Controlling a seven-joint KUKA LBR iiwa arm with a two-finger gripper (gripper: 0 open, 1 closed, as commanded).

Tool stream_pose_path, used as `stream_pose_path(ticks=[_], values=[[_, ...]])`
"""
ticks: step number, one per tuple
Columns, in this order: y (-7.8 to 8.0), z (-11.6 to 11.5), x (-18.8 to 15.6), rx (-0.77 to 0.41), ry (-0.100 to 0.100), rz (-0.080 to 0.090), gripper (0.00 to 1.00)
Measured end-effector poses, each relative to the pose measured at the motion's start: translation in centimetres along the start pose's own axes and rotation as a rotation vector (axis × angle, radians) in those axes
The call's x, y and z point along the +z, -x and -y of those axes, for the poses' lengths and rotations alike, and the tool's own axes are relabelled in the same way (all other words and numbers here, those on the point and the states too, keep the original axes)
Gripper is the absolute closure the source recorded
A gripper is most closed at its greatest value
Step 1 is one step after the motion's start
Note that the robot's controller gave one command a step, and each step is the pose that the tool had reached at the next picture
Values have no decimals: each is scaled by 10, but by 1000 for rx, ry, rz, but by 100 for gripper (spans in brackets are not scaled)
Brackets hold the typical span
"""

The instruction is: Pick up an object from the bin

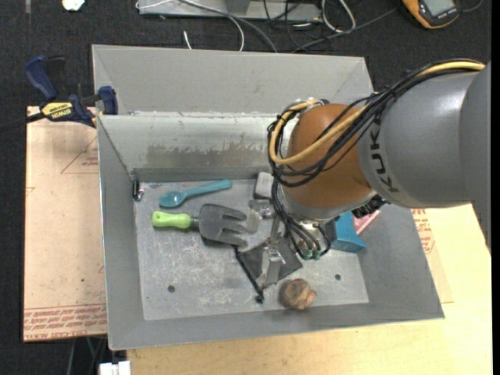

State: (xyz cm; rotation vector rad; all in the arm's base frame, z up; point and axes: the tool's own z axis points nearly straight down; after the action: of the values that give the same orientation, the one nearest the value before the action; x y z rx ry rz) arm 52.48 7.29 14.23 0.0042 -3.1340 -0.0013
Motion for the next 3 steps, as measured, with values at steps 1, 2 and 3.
stream_pose_path(ticks=[1,2,3], values=[[2,0,-4,2,1,7,0],[46,-13,31,-51,1,11,0],[25,2,55,180,2,9,0]])
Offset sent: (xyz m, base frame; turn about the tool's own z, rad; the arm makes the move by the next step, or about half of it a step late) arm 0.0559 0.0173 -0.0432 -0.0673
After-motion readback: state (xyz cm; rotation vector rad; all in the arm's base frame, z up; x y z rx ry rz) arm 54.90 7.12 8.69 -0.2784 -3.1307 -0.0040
